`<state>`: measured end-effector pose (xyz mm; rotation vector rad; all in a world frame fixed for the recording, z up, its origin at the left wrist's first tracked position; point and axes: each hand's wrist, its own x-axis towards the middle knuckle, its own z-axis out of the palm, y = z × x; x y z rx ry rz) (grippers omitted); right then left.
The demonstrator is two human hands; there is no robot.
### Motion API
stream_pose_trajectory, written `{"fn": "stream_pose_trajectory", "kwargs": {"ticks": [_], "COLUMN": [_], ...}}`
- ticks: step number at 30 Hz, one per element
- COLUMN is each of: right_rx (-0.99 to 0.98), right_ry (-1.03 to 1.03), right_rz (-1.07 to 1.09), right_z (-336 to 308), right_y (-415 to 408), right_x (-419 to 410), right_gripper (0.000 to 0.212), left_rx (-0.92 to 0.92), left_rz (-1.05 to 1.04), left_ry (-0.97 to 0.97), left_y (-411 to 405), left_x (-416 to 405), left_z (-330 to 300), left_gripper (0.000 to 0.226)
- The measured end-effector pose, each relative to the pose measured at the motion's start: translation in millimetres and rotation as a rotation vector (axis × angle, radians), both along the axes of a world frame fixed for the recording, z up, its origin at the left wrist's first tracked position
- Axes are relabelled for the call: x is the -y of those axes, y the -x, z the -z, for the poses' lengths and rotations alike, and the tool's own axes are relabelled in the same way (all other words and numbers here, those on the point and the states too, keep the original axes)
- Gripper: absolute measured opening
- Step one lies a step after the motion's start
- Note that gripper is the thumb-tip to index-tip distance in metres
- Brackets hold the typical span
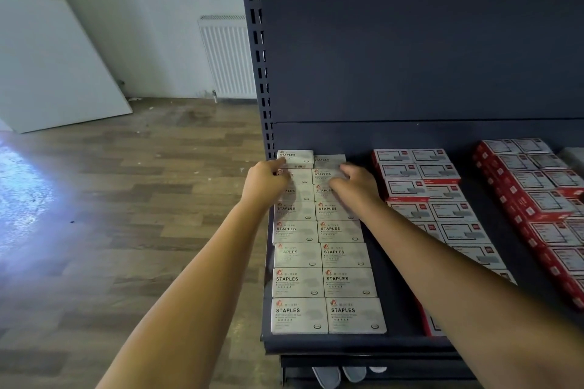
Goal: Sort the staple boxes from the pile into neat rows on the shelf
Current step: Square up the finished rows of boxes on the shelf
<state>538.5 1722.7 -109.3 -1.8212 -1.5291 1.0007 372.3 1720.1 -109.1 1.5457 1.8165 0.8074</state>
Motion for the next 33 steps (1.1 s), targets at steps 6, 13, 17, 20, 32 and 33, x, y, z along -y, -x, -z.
{"fn": "stream_pose_trajectory", "kwargs": {"ticks": [6, 13, 17, 20, 32, 33], "right_rx": [0.014, 0.476, 0.368, 0.412, 0.443, 0.437], "right_ry": [-0.041, -0.173, -0.100, -0.057, -0.046, -0.037], "right_rz": [-0.015, -0.107, -0.144, -0.174, -0.239, -0.243], "right_z": [2.2, 0.8, -5.0, 1.2, 9.4, 8.8], "right_y": [-1.7, 18.8, 33.0, 34.2, 33.9, 34.0], "right_x": [1.7, -4.4, -11.1, -13.4, -13.6, -13.4], "right_gripper": [0.045, 0.046, 0.044, 0.046, 0.058, 0.059], "left_rx": [0.117, 0.097, 0.164, 0.286, 0.543, 0.543], "left_rz": [-0.032, 0.063, 0.014, -0.037, -0.080, -0.078], "left_ry": [-0.001, 0.000, 0.038, 0.078, 0.121, 0.122], "left_y": [0.8, 11.7, 7.2, 2.9, 1.4, 1.0], "left_x": [-0.9, -1.1, 2.4, 4.6, 9.0, 10.2], "left_z": [7.1, 0.8, 2.9, 4.8, 5.3, 4.7], "left_gripper": [0.043, 0.022, 0.022, 0.022, 0.035, 0.036]}}
